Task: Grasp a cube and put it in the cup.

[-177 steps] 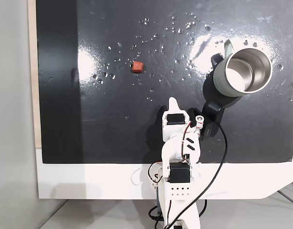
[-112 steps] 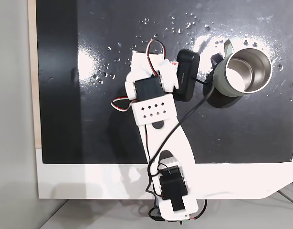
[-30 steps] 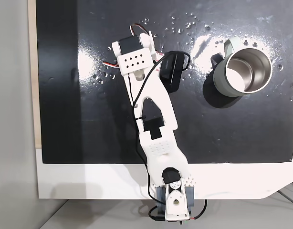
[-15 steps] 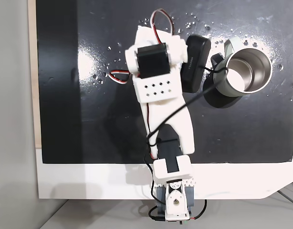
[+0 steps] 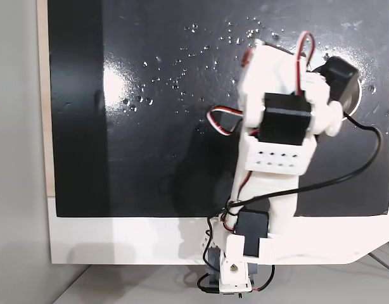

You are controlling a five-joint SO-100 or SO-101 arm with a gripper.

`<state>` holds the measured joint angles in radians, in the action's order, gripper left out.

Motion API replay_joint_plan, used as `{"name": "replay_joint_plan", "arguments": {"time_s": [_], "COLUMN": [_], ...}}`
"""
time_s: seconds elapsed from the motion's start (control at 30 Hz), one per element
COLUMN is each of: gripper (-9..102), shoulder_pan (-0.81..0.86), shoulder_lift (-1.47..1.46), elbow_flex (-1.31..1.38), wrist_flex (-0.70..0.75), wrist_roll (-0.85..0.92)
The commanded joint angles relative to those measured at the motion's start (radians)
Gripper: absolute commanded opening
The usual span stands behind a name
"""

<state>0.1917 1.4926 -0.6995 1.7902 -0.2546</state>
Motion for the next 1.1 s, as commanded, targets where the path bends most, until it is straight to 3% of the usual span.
{"name": "replay_joint_plan", "arguments": {"time_s": [0.0, 0.3, 0.87, 0.93, 1.0, 1.07], "gripper": [2, 2, 1, 5, 21, 28], "shoulder_pan": [0.104, 0.319, 0.479, 0.486, 0.491, 0.495], "shoulder_lift": [0.086, 0.081, -0.101, -0.101, -0.101, -0.098], "elbow_flex": [-0.051, -0.130, -0.117, -0.117, -0.117, -0.117], "wrist_flex": [0.003, 0.003, -0.002, -0.003, 0.000, 0.002], "wrist_roll": [0.072, 0.206, 0.290, 0.290, 0.301, 0.308]}}
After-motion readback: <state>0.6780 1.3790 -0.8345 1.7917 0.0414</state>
